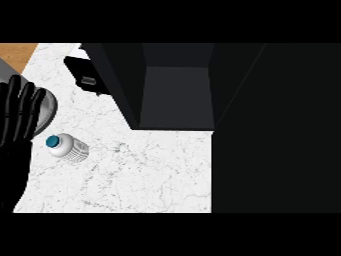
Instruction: Pick up the bottled water, place it into the cabinet and close the cabinet
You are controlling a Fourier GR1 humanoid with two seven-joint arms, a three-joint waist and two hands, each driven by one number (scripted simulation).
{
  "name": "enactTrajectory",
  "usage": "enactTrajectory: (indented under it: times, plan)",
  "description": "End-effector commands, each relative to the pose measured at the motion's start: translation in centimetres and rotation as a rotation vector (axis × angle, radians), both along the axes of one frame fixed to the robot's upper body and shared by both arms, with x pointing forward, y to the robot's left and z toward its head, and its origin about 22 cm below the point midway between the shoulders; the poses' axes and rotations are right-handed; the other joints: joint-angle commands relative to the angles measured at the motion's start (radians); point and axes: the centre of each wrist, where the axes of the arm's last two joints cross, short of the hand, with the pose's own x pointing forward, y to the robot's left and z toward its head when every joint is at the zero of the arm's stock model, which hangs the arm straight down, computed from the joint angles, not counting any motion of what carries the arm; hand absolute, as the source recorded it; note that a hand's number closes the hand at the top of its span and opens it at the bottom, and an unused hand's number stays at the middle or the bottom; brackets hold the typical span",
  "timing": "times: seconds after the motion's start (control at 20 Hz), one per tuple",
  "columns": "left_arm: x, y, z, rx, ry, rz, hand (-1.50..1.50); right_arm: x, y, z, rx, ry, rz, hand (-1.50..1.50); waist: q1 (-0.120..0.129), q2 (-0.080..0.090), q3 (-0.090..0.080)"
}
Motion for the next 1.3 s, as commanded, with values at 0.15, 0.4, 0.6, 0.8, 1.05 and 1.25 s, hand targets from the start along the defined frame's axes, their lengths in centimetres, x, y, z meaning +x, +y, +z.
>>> enactTrajectory:
  times: [0.15, 0.4, 0.6, 0.8, 1.05, 1.25]
  plan:
    - [1.1, 4.7, 0.1, -0.002, -0.025, -0.390, -1.50, -1.6, -0.4, 0.3, -0.047, 0.000, 0.017, -1.50, -0.020, -0.004, 0.018]
    - [1.3, 7.3, -2.9, -0.085, 0.204, -0.657, -1.50, -2.7, 2.1, 0.0, -0.014, 0.064, 0.241, -1.50, -0.020, -0.001, 0.017]
    - [1.4, 14.2, -1.9, -0.110, 0.213, -0.710, -1.50, -4.6, 3.3, 1.2, -0.013, 0.067, 0.280, -1.50, -0.015, -0.006, 0.019]
    - [1.5, 19.7, -0.2, -0.112, 0.238, -0.738, -1.50, -6.3, 3.6, 1.9, -0.004, 0.092, 0.281, -1.50, -0.013, -0.005, 0.022]
    - [2.7, 22.3, 2.8, -0.105, 0.295, -0.742, -1.50, -7.4, 5.2, 3.9, -0.014, 0.087, 0.282, -1.50, -0.012, -0.004, 0.023]
    - [3.4, 22.6, 1.6, -0.078, 0.334, -0.736, -1.50, -8.6, 6.0, 5.1, -0.006, 0.103, 0.283, -1.50, -0.011, -0.004, 0.022]
